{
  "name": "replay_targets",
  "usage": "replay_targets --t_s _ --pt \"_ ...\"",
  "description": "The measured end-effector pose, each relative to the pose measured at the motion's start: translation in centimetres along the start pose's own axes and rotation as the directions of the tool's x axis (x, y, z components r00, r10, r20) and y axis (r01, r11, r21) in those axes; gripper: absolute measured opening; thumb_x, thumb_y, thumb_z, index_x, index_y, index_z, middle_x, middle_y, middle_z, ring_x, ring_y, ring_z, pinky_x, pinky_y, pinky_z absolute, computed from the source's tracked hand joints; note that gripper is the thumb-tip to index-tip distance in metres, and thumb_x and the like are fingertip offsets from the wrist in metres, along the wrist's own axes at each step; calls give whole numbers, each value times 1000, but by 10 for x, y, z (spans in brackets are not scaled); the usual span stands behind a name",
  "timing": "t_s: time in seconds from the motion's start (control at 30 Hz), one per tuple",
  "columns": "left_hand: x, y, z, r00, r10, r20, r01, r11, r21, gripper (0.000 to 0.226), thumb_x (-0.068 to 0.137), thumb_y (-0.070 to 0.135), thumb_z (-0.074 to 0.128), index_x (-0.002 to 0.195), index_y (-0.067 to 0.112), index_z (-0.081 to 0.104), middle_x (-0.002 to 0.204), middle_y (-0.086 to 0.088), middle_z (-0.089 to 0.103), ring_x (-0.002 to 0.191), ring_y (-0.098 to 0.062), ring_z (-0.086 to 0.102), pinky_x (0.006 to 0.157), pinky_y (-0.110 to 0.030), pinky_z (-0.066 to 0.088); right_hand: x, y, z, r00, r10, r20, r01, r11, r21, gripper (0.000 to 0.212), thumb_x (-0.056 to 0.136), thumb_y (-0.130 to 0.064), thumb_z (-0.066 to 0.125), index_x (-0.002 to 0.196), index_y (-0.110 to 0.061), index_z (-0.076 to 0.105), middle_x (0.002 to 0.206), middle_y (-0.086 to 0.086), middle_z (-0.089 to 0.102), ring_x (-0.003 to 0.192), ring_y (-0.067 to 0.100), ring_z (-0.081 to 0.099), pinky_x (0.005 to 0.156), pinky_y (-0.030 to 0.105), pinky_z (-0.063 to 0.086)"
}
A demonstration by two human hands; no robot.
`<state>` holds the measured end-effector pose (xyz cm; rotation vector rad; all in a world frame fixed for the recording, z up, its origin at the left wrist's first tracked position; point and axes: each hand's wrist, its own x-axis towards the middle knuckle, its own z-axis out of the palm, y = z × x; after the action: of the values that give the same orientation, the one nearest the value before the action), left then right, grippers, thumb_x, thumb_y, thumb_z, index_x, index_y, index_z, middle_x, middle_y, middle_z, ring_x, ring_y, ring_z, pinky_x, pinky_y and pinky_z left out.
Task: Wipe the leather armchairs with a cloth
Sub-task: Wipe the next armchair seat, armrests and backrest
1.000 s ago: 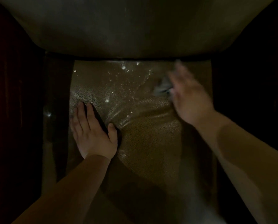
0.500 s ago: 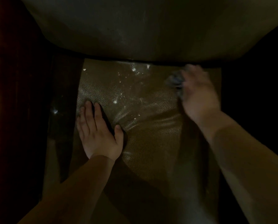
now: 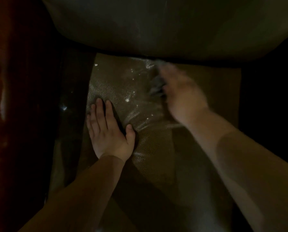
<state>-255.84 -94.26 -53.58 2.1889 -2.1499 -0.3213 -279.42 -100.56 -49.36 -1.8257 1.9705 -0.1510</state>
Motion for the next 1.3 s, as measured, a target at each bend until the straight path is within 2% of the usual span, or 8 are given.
replay_targets --t_s 0.13,0.37,0.53,0.6,0.8,0.9,1.1,1.3 --pt "0 2 3 1000 10 -18 -9 1000 19 88 95 55 40 167 8 18 175 -17 14 162 -32 8 132 -43 -4 5 15 -3 928 329 -173 -316 944 98 50 107 -20 43 156 -21 41 159 2 45 148 21 40 123 45 34" --pt "-1 2 -5 1000 27 12 -27 999 22 90 94 53 43 167 6 18 176 -17 12 163 -34 9 132 -51 7 -10 -67 31 979 -194 56 197 978 -71 95 90 -3 61 166 -30 10 171 -2 22 159 22 15 127 38 5" --pt "-1 0 0 999 33 10 -33 999 7 91 94 55 44 167 8 18 175 -16 13 162 -33 8 132 -48 4 -6 -3 6 848 461 -261 -470 882 32 55 101 -11 47 156 -18 41 159 9 43 140 32 43 115 52 37" --pt "-2 -1 1 999 36 22 -37 999 2 91 94 55 43 167 8 16 175 -16 13 163 -33 8 132 -48 3 9 -25 14 811 522 -264 -543 840 -5 54 102 -14 45 155 -12 42 162 11 39 141 32 41 112 49 33" --pt "1 -2 -20 991 56 118 -61 998 32 93 96 63 34 169 10 8 177 -14 4 164 -28 0 132 -46 2 29 -124 38 1000 -24 -10 23 998 -61 73 94 -21 50 162 -25 24 167 -2 30 150 33 23 119 49 27" --pt "5 -4 -36 981 62 186 -46 995 -87 89 99 63 33 169 14 8 177 -9 2 163 -24 -2 132 -44 2 26 -72 16 995 74 -71 -90 965 -245 70 95 -16 54 160 -28 30 158 0 43 143 38 34 114 52 36" --pt "-2 -69 -49 982 25 190 -3 993 -115 82 100 56 40 168 21 9 177 0 1 162 -20 -3 131 -53 14 23 -60 17 930 345 -129 -356 932 -72 63 95 -12 49 157 -20 40 161 4 41 139 30 41 114 46 36" --pt "-6 -74 -45 980 86 181 -64 990 -124 87 96 57 35 169 16 11 177 -3 8 164 -21 2 133 -48 7 20 -132 40 953 -283 112 290 956 -51 77 95 -4 54 163 -30 28 166 -6 34 148 25 29 118 32 24"
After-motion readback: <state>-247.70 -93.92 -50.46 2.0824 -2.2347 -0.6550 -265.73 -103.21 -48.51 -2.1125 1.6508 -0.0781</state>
